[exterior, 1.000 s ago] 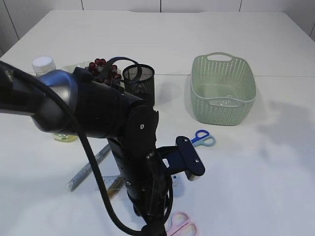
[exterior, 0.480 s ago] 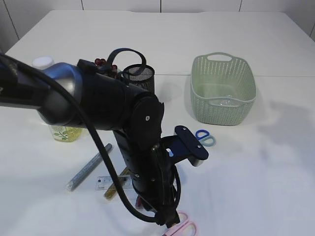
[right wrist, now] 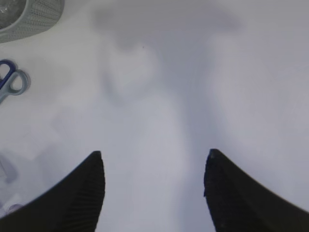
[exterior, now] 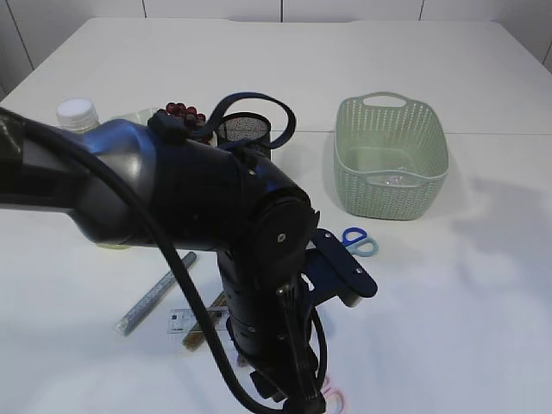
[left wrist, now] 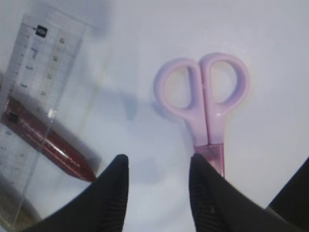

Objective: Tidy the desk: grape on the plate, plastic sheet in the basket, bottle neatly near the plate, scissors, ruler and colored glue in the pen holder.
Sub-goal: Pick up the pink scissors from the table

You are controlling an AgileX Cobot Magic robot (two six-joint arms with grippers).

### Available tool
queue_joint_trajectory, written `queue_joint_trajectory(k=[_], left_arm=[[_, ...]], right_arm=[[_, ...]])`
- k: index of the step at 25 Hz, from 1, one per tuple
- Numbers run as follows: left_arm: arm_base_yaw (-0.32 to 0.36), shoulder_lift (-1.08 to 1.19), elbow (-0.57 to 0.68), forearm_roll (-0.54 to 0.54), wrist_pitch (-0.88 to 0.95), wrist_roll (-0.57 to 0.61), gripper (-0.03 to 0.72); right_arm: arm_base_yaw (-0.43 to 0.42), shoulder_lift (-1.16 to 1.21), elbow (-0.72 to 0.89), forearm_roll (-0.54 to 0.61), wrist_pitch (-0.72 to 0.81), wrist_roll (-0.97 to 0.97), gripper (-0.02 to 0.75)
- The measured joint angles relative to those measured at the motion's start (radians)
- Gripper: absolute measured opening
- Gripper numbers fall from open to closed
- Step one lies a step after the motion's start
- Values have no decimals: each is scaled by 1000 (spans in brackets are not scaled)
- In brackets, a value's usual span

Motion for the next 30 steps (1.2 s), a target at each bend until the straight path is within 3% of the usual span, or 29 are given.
queue_joint_trajectory(k=[7,13,30], left_arm=[[-26,-2,0,-3,40,-61,330],[-89,-2,-9,-9,34,-110,332],[-92,24,-15,-9,27,-210,332]], right_arm=[[0,0,0,-2,0,0,507],[0,0,0,-2,0,0,507],[0,0,0,-2,0,0,508]])
